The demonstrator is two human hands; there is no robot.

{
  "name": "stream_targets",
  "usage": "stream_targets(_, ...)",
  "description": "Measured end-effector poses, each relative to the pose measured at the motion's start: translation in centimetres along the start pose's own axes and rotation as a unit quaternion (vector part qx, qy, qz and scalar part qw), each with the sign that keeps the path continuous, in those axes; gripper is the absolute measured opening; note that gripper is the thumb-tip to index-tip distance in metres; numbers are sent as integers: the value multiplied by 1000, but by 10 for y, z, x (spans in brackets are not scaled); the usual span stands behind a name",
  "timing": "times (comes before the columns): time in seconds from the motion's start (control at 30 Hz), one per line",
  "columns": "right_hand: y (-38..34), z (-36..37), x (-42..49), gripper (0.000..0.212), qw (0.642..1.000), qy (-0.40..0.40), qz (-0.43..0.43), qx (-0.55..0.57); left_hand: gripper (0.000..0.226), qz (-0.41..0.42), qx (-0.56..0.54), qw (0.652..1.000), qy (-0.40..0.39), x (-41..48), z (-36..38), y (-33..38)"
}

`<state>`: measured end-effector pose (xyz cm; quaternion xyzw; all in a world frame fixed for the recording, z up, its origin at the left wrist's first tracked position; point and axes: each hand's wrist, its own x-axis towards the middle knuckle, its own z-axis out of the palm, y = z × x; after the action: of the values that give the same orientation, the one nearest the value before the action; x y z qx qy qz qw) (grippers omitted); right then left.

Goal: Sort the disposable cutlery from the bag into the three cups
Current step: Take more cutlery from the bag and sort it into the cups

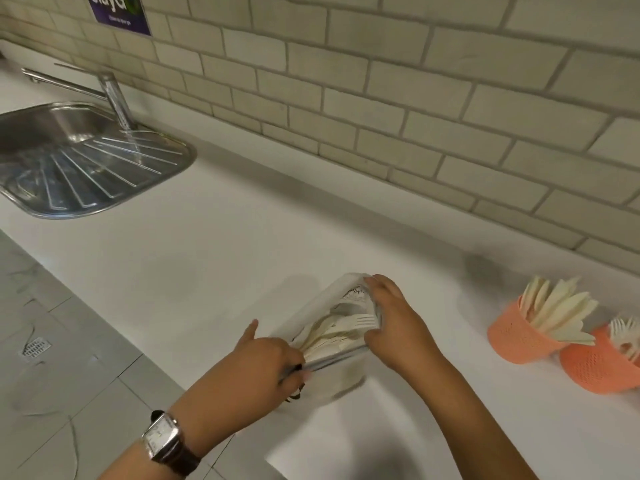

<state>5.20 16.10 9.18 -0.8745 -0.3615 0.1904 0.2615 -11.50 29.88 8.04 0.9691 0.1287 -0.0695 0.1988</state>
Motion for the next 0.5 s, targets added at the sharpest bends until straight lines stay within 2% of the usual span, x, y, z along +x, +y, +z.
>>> stream_targets(0.07,-1,3,-3,83,1000,-16,-3,-4,74,-13,1,1000,9,-3,5,-2)
stream_targets(0.1,-2,7,-5,87,999,-30,-9,-7,74,-18,-2,1000,9,-2,7,-1)
stream_targets(0.17,-3,13,-8,93,998,-54,-22,-6,66,-37,32,999,18,2,11,3)
stream_targets(0.27,-2,11,-10,96,997,-72,-32,-7,38,-28,145,981,126,15,11,10)
stream_targets(0.33,-1,9,-11,96,996,-80,-35,3,19,-43,114,989,82,29,8,19)
stream_targets(0.43,-1,8,-12,96,995,-86,-41,15,31,-111,71,991,-11,61,13,33)
stream_targets(0.5,-2,8,-13,95,995,-88,-47,20,35,-127,89,987,-34,73,16,39)
